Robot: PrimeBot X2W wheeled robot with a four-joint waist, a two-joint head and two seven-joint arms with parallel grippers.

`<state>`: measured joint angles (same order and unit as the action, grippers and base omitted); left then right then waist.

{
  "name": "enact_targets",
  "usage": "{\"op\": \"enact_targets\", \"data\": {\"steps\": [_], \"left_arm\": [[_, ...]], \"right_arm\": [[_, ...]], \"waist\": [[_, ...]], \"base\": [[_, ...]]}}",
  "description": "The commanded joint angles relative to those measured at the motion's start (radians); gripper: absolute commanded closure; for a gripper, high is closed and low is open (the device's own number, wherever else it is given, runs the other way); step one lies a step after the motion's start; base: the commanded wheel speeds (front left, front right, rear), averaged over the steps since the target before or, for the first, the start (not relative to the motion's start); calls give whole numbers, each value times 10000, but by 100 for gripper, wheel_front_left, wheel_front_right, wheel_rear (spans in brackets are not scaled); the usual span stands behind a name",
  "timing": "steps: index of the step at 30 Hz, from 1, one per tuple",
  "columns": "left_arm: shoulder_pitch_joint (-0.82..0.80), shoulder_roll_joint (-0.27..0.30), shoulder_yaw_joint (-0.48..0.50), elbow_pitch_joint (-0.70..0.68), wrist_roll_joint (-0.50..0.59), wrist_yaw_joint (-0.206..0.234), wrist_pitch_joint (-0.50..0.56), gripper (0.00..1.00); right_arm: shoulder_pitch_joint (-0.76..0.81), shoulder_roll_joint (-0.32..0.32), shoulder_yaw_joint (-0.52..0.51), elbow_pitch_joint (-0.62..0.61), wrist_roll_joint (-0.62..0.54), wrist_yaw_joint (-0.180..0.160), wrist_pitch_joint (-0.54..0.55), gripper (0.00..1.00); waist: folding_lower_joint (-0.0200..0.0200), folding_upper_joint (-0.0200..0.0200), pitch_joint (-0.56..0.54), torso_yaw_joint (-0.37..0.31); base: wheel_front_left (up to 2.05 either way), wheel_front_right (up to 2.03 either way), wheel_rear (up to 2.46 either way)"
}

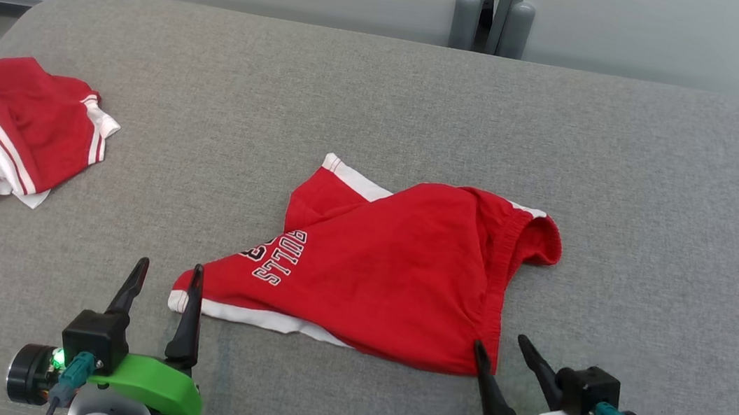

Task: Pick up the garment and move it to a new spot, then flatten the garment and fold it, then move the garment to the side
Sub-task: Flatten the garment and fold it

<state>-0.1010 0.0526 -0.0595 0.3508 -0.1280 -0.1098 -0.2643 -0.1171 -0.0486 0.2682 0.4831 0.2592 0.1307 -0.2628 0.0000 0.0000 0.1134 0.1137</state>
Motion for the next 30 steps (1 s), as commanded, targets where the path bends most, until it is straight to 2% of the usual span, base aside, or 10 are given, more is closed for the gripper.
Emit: {"op": "enact_targets", "data": {"steps": [1, 8, 15, 18, 30], "left_arm": [[154, -7, 4, -30, -43, -35, -2, 0], [162, -16, -164, -127, -467, 11, -2, 0], [194, -17, -247, -277, -579, 21, -1, 0], [271, -16, -231, -369, -631, 33, -1, 0], [-119, -12, -811, -488, -813, 47, -1, 0]], "right_arm": [[88, -36, 212, 126, 34, 0, -30, 0], [-148, -41, 845, 512, 50, 0, -30, 0], [-180, -38, 853, 14, 204, 0, -30, 0], [-265, -29, 776, -283, 293, 0, -30, 100], [-2098, -36, -216, -328, -12, -1, -30, 100]], "waist": [[0, 0, 27, 58], [0, 0, 34, 223], [0, 0, 53, 277], [0, 0, 103, 284], [0, 0, 630, 877]], "base": [[0, 0, 0], [0, 0, 0], [0, 0, 0], [0, 0, 0], [0, 0, 0]]}}
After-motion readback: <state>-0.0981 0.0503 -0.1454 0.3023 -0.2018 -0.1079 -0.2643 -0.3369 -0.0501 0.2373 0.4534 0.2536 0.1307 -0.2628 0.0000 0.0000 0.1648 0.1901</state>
